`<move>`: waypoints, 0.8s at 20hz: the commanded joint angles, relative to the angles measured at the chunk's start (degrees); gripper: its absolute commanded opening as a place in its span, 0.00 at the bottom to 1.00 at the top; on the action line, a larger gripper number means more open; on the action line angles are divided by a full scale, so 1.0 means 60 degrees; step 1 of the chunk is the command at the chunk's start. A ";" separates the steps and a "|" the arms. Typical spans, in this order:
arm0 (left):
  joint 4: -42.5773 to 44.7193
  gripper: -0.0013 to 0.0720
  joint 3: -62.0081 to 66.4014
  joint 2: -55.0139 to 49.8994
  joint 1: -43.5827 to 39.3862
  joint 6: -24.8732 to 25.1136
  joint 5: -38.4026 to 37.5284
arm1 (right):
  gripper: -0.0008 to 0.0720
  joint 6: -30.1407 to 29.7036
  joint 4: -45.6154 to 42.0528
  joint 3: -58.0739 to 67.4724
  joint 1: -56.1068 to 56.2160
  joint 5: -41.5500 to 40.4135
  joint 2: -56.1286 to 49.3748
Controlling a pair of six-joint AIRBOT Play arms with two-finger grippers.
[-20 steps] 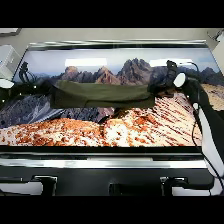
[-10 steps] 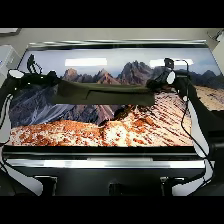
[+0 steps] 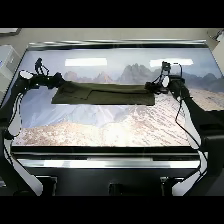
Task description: Fold the clothes and pants, and hang the long-sleeved shirts on hangers.
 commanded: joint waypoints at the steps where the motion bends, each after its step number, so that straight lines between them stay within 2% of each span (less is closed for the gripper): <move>1: -0.0004 0.25 0.0106 -0.0459 -0.0007 -0.0124 0.0007 | 0.37 0.0423 0.0004 0.0025 -0.0004 -0.0018 -0.0313; 2: -0.0004 0.39 0.0106 -0.0470 0.0004 -0.0142 0.0015 | 0.38 0.0430 -0.0004 0.0084 -0.0004 0.0401 -0.0273; 3: 0.0000 0.65 0.0117 -0.0430 0.0040 -0.0146 0.0011 | 0.42 0.0426 -0.0011 0.0160 -0.0011 0.0933 -0.0208; 4: 0.0007 0.77 0.0178 -0.0368 0.0095 -0.0262 -0.0033 | 0.50 0.0430 0.0058 0.0248 -0.0102 0.1570 -0.0113; 7: 0.0084 0.77 0.0816 -0.0149 0.0390 -0.0390 -0.0714 | 0.69 0.0226 0.0951 0.0517 -0.1053 0.3166 0.0255; 9: 0.0623 0.77 0.1534 0.0120 0.0554 -0.0772 -0.1395 | 0.74 -0.0572 0.2874 0.0769 -0.2200 0.3676 0.0430; 10: 0.1042 0.77 0.1661 0.0386 0.0597 -0.0976 -0.1530 | 0.83 -0.1107 0.4149 0.0867 -0.2834 0.3778 0.0444; 12: 0.2160 0.77 0.1650 0.1111 0.0594 -0.1679 -0.1639 | 0.91 -0.2000 0.6160 0.0885 -0.3759 0.3730 0.0412; 14: 0.3104 0.77 0.1650 0.1807 0.0474 -0.2288 -0.2065 | 0.96 -0.2331 0.6604 0.0885 -0.4109 0.3614 0.0266; 16: 0.3963 0.77 0.1647 0.2444 0.0229 -0.2433 -0.2721 | 0.98 -0.2430 0.6761 0.0885 -0.4135 0.3694 -0.0138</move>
